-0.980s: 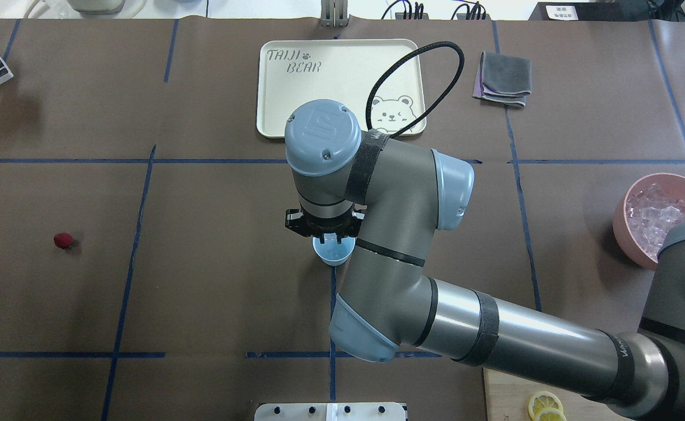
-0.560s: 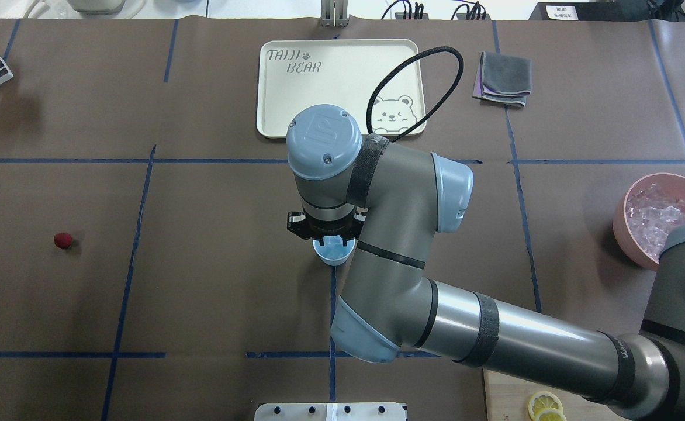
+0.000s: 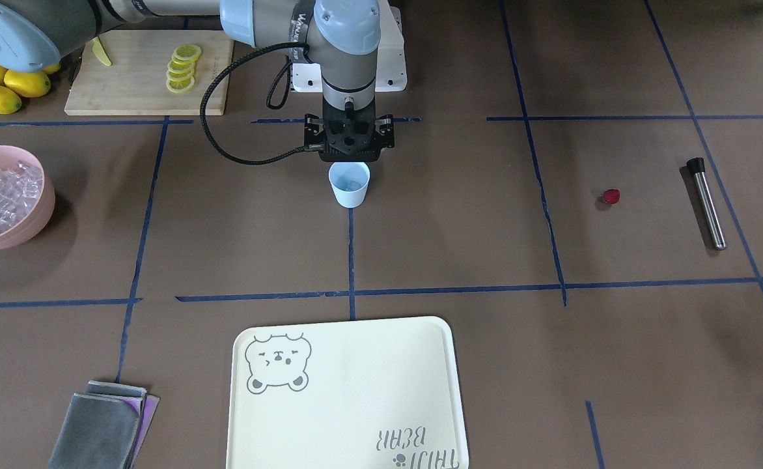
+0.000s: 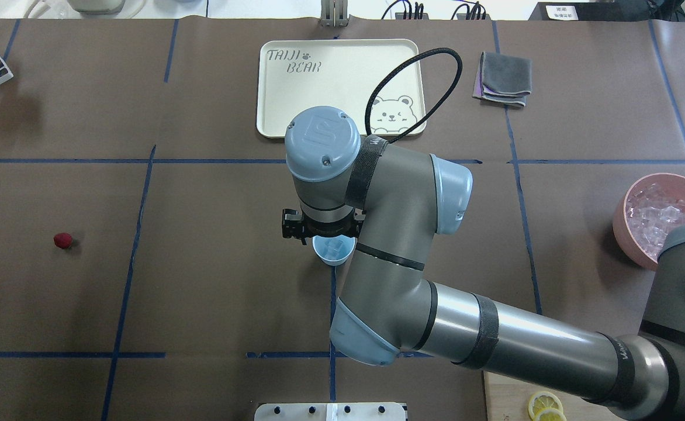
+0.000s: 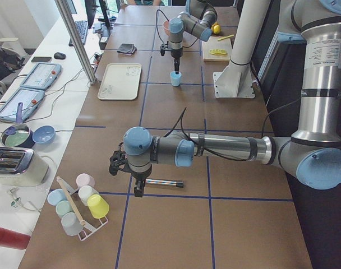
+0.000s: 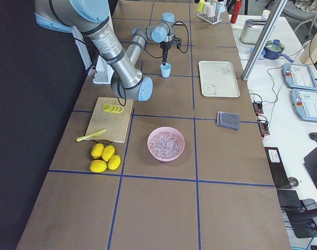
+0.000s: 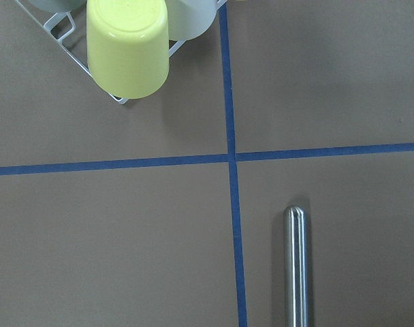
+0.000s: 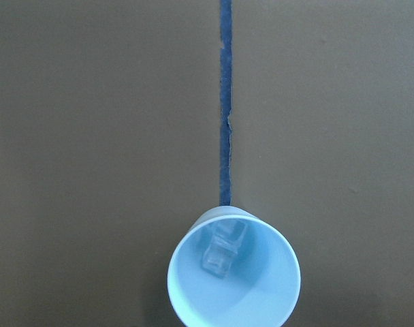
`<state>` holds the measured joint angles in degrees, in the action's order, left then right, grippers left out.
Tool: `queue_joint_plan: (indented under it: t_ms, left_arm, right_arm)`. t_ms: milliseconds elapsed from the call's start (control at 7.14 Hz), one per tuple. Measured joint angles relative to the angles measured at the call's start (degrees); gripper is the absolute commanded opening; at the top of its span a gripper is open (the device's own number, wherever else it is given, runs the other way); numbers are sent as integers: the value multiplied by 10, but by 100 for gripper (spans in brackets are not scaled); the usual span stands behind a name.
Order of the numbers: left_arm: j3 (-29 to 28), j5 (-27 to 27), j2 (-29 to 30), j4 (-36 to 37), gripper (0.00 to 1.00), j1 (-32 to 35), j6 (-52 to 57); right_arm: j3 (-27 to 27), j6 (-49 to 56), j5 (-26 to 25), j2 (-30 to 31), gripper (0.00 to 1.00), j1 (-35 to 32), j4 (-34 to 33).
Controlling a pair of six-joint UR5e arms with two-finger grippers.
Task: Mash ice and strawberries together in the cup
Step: 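Open the right gripper to drop the ice cube into the cup, then move the right gripper back over the pink bowl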
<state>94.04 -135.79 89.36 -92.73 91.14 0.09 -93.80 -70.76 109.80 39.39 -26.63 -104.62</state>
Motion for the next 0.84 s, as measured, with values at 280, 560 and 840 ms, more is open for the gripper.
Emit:
queue_joint_plan:
  t_ms: [280, 560, 840]
  left_arm:
    - [0, 0, 3, 0, 100, 0, -1]
    - [2, 0, 5, 0, 100, 0, -2]
    - [8, -1, 1, 0, 100, 1, -2]
  right_arm:
    - [-31, 0, -8, 5, 99, -14, -9]
    - [-145, 22, -12, 83, 99, -60, -48]
    - [-265, 102, -5, 202, 99, -122, -58]
